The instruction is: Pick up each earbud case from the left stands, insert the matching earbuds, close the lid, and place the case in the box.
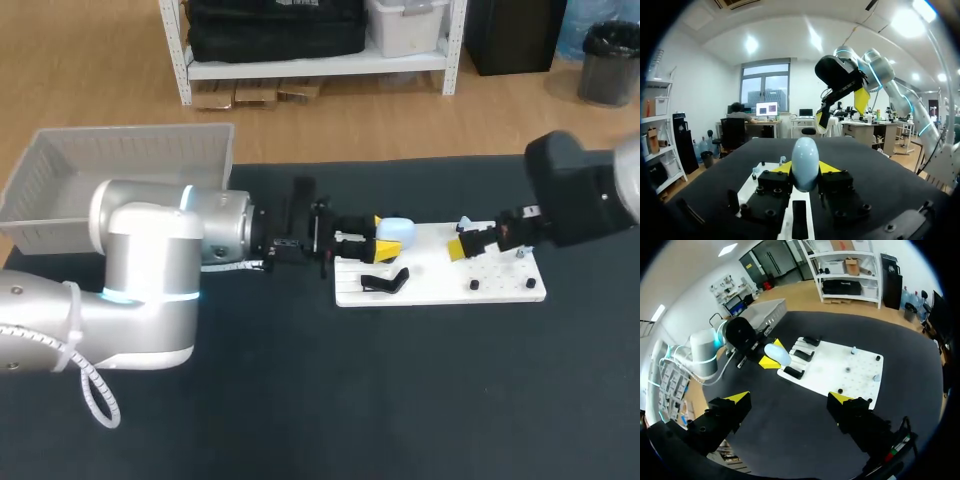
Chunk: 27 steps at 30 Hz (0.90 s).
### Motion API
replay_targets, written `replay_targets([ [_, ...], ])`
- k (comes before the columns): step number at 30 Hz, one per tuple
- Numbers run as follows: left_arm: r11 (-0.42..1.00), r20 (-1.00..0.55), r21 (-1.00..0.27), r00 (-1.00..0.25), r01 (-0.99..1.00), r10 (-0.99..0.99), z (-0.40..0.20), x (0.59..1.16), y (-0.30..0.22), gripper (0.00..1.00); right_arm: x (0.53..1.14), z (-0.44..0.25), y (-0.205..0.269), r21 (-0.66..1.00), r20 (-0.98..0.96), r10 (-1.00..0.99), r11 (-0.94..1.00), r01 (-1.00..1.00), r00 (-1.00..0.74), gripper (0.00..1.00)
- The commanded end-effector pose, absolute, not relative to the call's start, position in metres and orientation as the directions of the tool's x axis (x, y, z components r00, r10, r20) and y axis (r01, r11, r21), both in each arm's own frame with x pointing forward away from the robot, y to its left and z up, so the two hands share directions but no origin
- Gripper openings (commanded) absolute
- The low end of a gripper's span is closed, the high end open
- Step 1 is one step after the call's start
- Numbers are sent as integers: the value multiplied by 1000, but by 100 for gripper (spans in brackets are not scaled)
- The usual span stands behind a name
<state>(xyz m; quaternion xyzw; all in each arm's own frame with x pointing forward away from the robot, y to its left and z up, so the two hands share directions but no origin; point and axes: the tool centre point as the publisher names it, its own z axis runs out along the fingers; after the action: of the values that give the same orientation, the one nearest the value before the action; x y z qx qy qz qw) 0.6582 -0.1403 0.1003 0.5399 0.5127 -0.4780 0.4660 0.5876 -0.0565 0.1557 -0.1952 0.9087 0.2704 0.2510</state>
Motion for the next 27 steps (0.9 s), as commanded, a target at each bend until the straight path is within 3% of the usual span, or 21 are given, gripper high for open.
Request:
replay_targets([
  [1, -43, -994, 12, 16, 999, 108, 100, 660, -141, 0, 587, 154, -49, 390, -559, -207, 790, -474, -803, 100],
  [27, -43, -994, 12, 16, 999, 108, 100, 660, -141, 0, 612, 126, -7, 373, -496, -177, 840, -393, -850, 100],
])
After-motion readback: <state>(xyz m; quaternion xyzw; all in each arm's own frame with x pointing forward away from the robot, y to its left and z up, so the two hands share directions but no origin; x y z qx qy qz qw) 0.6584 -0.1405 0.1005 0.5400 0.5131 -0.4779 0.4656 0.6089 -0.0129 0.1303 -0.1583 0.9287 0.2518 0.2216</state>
